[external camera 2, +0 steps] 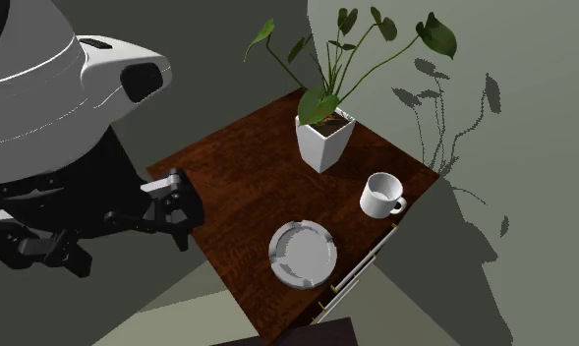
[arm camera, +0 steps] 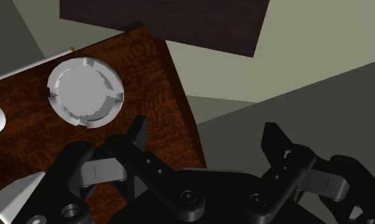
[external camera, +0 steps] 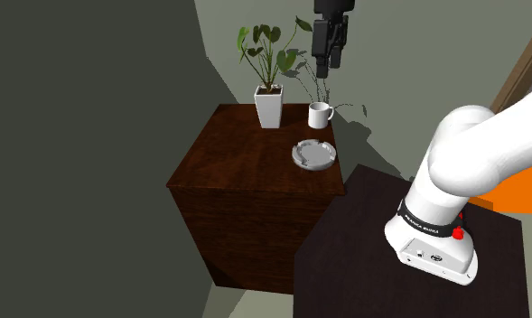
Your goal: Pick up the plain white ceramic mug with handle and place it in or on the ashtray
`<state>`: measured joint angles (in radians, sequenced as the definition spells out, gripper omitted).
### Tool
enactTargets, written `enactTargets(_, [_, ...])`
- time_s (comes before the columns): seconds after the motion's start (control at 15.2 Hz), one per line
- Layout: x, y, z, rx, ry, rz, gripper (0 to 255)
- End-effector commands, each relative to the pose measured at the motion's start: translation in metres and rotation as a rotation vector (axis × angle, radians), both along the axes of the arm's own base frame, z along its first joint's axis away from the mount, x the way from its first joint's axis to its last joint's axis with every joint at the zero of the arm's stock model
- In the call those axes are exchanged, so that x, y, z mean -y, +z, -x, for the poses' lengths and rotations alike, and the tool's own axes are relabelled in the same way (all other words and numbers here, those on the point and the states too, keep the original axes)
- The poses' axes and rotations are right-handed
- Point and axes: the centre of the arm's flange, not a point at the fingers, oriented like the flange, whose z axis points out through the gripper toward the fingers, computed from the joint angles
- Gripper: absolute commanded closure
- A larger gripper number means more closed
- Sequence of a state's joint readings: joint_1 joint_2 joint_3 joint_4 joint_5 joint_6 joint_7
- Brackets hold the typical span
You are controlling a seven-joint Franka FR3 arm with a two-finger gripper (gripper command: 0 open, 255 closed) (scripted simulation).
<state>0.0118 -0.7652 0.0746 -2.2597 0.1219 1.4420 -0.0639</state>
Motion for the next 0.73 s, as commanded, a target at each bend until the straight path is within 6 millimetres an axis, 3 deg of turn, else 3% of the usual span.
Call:
enactTargets(0.0, [0.0,0.0,0.0,0.0,0.0,0.0,0])
enactTargets(0.66, [0.092,-0.076,-0.049,0.015,-0.006,0.015,0])
